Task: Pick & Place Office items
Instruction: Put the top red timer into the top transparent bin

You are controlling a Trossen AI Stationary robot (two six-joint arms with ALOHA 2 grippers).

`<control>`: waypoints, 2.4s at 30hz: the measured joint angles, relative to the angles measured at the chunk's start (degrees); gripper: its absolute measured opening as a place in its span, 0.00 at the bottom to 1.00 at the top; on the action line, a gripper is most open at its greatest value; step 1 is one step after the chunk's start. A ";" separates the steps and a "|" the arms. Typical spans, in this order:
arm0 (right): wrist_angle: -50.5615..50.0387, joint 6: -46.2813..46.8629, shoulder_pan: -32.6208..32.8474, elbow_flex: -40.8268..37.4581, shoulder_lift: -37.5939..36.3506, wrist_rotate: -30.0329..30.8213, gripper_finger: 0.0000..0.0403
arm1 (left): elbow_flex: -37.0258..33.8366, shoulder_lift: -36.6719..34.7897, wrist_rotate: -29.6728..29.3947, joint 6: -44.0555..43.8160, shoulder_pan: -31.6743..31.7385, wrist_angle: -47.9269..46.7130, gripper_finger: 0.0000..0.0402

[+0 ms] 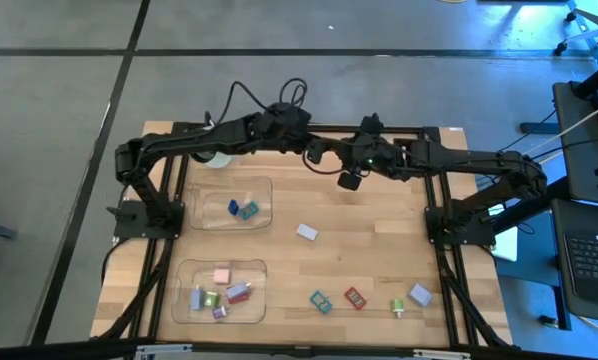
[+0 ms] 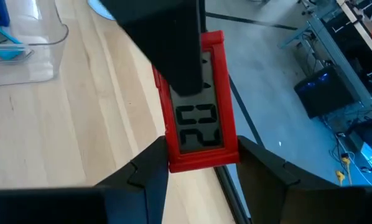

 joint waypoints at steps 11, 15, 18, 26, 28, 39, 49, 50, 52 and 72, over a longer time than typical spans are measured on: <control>-0.10 -0.01 0.14 0.00 0.00 -0.02 0.40 | 0.00 0.08 0.26 -1.48 -0.24 0.05 0.36; -0.18 -0.08 0.14 0.00 0.00 -0.02 0.40 | 0.02 0.08 1.45 -1.51 -0.24 0.13 0.27; -0.15 -0.20 0.14 0.00 0.00 -0.02 0.40 | 0.04 0.08 1.48 -1.60 -0.24 0.20 0.21; -0.13 -0.20 0.14 0.04 -0.01 0.32 0.41 | 0.04 0.08 1.85 -1.85 -0.22 1.26 0.18; -0.11 -0.20 0.14 0.07 -0.02 0.44 0.42 | 0.04 0.08 2.30 -1.75 -0.20 1.61 0.18; -0.96 1.12 0.14 0.09 -0.02 -0.55 0.52 | 0.04 0.06 3.42 -1.19 -0.23 2.92 0.18; -4.87 1.42 0.03 0.09 -0.42 -0.34 0.77 | 0.04 0.06 4.67 -1.25 0.24 3.58 0.18; -5.78 1.61 0.03 0.09 -0.83 -0.31 0.79 | 0.04 0.06 4.69 -1.25 0.35 3.41 0.18; -8.67 2.99 0.01 0.09 -1.82 -0.70 0.81 | 0.04 0.06 4.67 -1.28 0.96 2.73 0.18; -29.08 22.93 -0.10 0.07 -12.20 -8.63 0.83 | 0.07 -14.83 3.65 2.92 1.62 -45.86 0.18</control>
